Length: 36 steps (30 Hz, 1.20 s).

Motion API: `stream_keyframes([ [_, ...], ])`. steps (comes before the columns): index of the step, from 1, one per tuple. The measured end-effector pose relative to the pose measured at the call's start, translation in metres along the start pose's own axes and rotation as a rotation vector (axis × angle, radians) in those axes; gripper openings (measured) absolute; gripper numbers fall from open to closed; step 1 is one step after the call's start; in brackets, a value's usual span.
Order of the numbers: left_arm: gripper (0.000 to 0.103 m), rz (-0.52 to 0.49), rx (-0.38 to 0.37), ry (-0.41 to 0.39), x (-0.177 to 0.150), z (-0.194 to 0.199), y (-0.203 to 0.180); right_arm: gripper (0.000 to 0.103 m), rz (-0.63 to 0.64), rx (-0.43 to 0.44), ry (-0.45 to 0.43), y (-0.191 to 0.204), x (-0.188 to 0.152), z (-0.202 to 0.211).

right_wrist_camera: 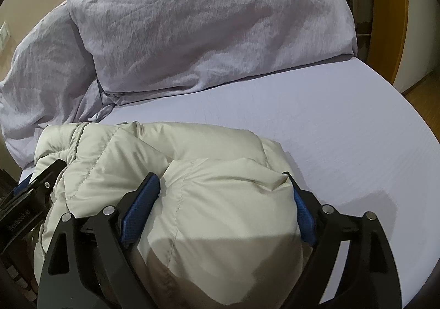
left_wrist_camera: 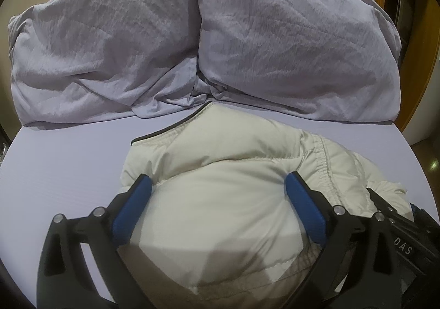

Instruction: Fold large clothes

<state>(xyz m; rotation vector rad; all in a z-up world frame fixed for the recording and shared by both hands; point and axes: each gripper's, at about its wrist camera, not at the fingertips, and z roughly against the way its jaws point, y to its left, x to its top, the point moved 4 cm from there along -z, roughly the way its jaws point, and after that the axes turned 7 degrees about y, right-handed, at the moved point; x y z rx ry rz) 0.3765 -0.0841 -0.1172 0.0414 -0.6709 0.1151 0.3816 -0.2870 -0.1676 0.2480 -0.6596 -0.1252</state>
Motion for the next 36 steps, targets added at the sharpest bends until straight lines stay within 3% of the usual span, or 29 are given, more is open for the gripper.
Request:
stream_keyframes([
  [36, 0.099, 0.01, -0.01, 0.007, -0.0012, -0.0067, 0.0, 0.089, 0.004, -0.02, -0.011, -0.0014, -0.0011, -0.0036],
])
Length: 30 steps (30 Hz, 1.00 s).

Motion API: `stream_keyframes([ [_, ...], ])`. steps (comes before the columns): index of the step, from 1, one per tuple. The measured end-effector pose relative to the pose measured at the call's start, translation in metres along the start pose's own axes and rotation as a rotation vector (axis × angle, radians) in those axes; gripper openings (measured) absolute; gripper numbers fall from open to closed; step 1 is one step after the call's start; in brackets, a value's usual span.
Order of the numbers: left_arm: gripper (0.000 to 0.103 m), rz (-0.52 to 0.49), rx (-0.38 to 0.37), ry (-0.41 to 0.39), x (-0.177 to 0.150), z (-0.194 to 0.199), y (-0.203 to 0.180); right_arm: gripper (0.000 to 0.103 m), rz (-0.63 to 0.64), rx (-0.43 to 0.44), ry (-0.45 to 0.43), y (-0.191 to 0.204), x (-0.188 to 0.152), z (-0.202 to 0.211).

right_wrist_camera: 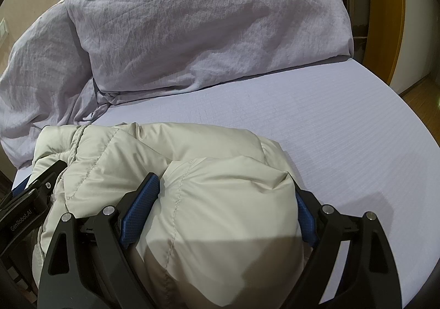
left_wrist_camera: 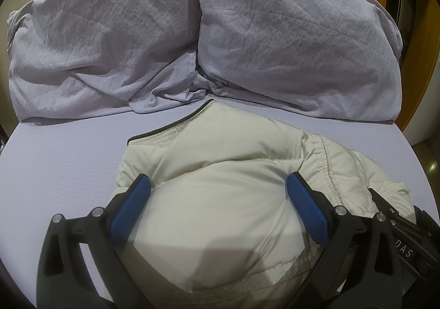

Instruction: Fold large clothes

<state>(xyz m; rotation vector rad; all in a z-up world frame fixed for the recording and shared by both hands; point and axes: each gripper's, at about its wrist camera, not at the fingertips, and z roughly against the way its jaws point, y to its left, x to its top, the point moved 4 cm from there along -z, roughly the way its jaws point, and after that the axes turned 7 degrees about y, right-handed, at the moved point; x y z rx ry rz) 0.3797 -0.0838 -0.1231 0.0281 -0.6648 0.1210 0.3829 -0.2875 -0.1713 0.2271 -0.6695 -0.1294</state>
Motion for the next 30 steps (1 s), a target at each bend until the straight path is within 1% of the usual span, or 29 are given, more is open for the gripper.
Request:
stream_keyframes([
  [7, 0.1, -0.002, 0.004, 0.004, 0.0, -0.001, 0.0, 0.089, 0.01, -0.024, -0.006, 0.0, 0.001, -0.002],
  [11, 0.1, -0.008, 0.003, 0.03, 0.002, 0.0, 0.002, 0.089, 0.01, -0.02, 0.025, -0.002, 0.003, 0.0],
  [13, 0.098, -0.018, 0.001, 0.052, 0.002, 0.01, 0.004, 0.089, -0.012, 0.0, 0.048, -0.006, 0.004, 0.01],
  [15, 0.098, -0.013, -0.02, 0.052, 0.0, 0.023, 0.007, 0.088, -0.031, 0.037, 0.035, -0.01, 0.001, 0.028],
  [18, 0.098, -0.014, -0.079, 0.042, -0.011, 0.048, 0.01, 0.085, 0.018, 0.065, 0.008, -0.005, -0.009, 0.055],
  [21, 0.098, -0.035, -0.108, 0.044, -0.024, 0.064, 0.009, 0.082, 0.059, 0.083, 0.001, 0.001, -0.02, 0.07],
  [25, 0.098, -0.026, -0.104, 0.064, -0.036, 0.064, 0.012, 0.08, 0.05, 0.077, 0.024, 0.002, -0.03, 0.067],
  [30, 0.099, -0.052, -0.08, 0.046, -0.045, 0.06, 0.01, 0.08, 0.048, 0.061, 0.043, 0.005, -0.045, 0.054],
])
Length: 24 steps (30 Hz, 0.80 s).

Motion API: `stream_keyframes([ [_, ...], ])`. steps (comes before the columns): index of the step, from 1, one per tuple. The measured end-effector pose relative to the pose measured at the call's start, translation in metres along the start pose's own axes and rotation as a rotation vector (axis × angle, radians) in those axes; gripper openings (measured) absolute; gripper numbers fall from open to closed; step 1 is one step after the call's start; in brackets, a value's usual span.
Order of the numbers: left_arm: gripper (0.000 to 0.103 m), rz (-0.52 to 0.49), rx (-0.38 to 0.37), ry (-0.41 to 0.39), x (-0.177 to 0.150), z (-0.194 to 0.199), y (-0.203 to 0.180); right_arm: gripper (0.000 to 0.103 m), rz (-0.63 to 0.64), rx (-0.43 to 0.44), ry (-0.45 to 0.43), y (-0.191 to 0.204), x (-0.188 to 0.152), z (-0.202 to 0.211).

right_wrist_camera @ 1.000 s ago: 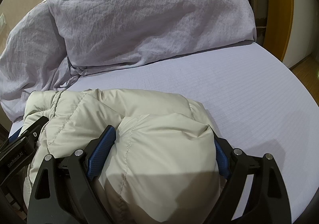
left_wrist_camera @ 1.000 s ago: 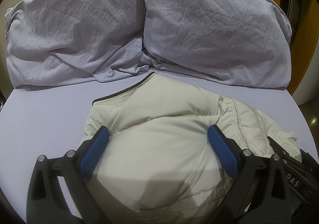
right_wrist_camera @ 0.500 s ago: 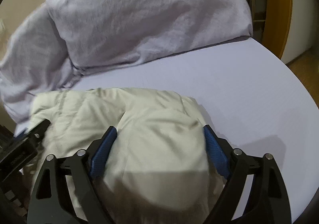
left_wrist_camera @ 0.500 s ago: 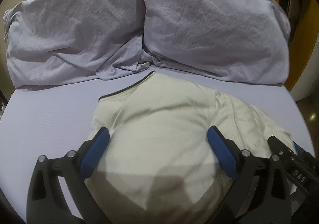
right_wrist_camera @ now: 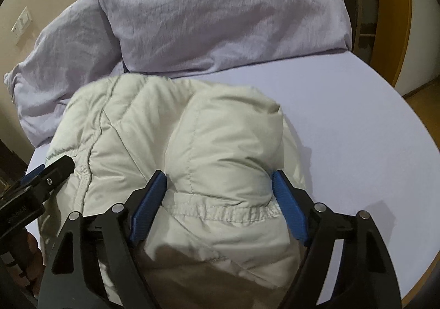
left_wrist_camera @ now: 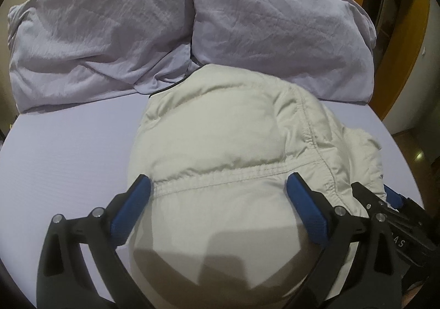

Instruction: Fold large clothes

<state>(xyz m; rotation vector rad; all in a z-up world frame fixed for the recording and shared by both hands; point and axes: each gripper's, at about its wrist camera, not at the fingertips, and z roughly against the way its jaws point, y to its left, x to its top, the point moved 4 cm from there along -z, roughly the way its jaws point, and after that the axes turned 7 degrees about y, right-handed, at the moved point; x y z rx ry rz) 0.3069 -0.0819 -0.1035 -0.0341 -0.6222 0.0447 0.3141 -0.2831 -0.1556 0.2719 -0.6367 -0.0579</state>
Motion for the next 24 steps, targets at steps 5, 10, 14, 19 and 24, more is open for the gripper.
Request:
stream_keyframes([
  [5, 0.101, 0.003, -0.003, -0.014, -0.0027, -0.0046, 0.0037, 0.081, -0.028, 0.002, -0.013, -0.0017, -0.0069, -0.0049],
  [10, 0.101, -0.001, 0.004, -0.022, -0.0032, -0.0066, 0.0039, 0.081, -0.029, -0.014, -0.03, -0.0008, -0.0089, -0.0069],
  [14, 0.101, 0.0, 0.004, -0.024, -0.0031, -0.0073, 0.0045, 0.081, -0.028, -0.016, -0.037, -0.0013, -0.0106, -0.0077],
  [19, 0.101, -0.001, 0.005, -0.024, -0.0028, -0.0077, 0.0051, 0.081, -0.027, -0.025, -0.045, -0.0012, -0.0116, -0.008],
  [24, 0.101, -0.002, 0.004, -0.023, -0.0028, -0.0072, 0.0049, 0.081, -0.027, -0.031, -0.05, -0.0005, -0.0117, -0.0087],
])
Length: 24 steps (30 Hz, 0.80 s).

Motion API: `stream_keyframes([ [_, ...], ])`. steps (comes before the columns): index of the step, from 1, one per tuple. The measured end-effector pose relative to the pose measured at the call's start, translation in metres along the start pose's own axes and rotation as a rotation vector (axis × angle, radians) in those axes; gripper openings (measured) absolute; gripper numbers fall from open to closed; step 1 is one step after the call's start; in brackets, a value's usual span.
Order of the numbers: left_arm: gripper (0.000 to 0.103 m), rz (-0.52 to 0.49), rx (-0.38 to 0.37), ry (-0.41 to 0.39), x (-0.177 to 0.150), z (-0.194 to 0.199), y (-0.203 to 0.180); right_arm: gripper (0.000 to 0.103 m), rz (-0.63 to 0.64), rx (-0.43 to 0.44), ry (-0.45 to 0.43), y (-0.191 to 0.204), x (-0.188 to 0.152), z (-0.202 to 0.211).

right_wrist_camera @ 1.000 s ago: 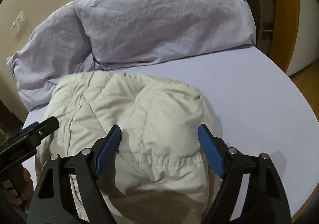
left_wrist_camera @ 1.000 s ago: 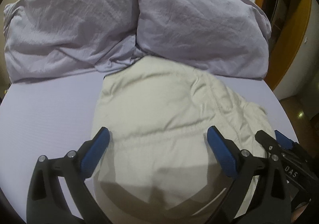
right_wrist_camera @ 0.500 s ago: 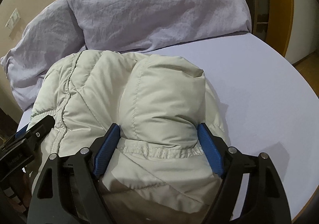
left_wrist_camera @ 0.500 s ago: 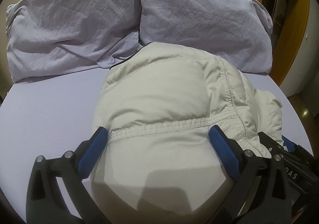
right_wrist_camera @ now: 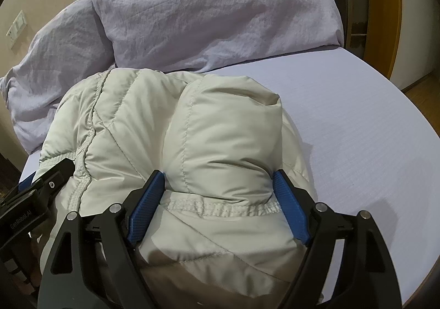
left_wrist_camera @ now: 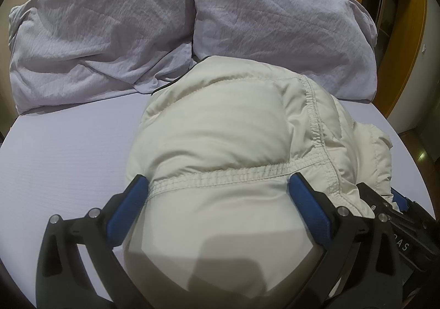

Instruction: Fold large clothes

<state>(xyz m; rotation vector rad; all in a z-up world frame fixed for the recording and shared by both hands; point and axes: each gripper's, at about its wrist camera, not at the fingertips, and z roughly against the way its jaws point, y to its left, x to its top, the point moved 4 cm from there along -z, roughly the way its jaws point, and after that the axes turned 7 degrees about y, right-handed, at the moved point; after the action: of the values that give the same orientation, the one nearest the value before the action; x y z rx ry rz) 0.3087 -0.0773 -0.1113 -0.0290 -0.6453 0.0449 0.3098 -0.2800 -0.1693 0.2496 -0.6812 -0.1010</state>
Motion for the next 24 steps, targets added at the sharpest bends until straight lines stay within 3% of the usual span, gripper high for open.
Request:
stream_keyframes([
  [24, 0.101, -0.001, 0.0, 0.001, 0.0, -0.0006, 0.0008, 0.082, 0.0, -0.001, -0.007, -0.0012, -0.0012, -0.0016],
])
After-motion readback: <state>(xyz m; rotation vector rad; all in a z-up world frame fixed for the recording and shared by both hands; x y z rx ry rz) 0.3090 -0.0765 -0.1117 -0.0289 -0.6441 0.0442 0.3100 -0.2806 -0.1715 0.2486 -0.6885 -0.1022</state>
